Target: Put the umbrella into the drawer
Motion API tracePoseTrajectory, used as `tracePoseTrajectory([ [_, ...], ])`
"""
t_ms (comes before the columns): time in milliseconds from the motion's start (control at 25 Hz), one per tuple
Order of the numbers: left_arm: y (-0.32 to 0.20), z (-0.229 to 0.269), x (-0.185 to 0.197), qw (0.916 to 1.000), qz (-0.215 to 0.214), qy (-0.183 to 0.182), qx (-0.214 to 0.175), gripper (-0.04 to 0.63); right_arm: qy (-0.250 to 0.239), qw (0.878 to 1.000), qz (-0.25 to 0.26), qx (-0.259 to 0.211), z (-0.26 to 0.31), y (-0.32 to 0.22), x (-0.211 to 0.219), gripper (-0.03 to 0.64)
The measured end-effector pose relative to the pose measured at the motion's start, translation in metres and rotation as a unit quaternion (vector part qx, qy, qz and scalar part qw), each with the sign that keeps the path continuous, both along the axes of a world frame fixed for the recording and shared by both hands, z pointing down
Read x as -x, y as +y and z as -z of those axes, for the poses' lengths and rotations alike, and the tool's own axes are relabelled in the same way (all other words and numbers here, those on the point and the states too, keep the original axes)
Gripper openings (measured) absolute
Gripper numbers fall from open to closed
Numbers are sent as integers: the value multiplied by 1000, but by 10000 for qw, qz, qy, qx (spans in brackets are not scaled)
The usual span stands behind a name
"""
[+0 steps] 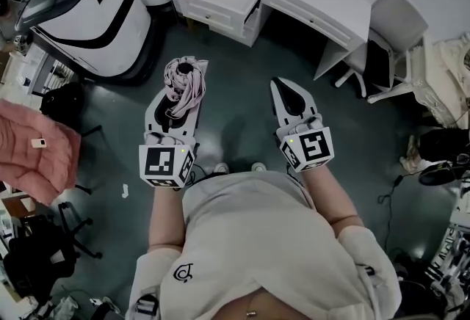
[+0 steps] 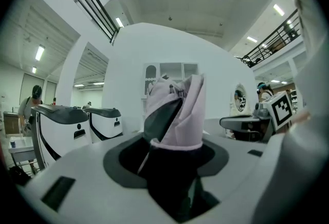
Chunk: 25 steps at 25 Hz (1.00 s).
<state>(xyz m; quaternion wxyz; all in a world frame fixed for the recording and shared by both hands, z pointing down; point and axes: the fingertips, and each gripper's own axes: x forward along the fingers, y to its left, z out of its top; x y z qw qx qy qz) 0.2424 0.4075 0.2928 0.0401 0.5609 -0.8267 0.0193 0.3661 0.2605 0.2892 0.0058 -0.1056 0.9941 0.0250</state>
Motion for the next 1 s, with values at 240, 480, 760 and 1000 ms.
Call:
tracePoseTrajectory([
  [240,27,-10,35,9998,-189,91,44,224,10,9995,-188,237,-13,24,33,6],
  [480,38,-22,69,9997,-172,153,97,224,123,9995,-177,234,-22,33,68,6],
  [760,0,-32,111,9998,54,166,81,224,212,9995,43,212,-38,-14,114,6],
  [1000,-60,-22,171,9988,462,31,162,225,177,9988,400,230,-37,-87,187,6],
])
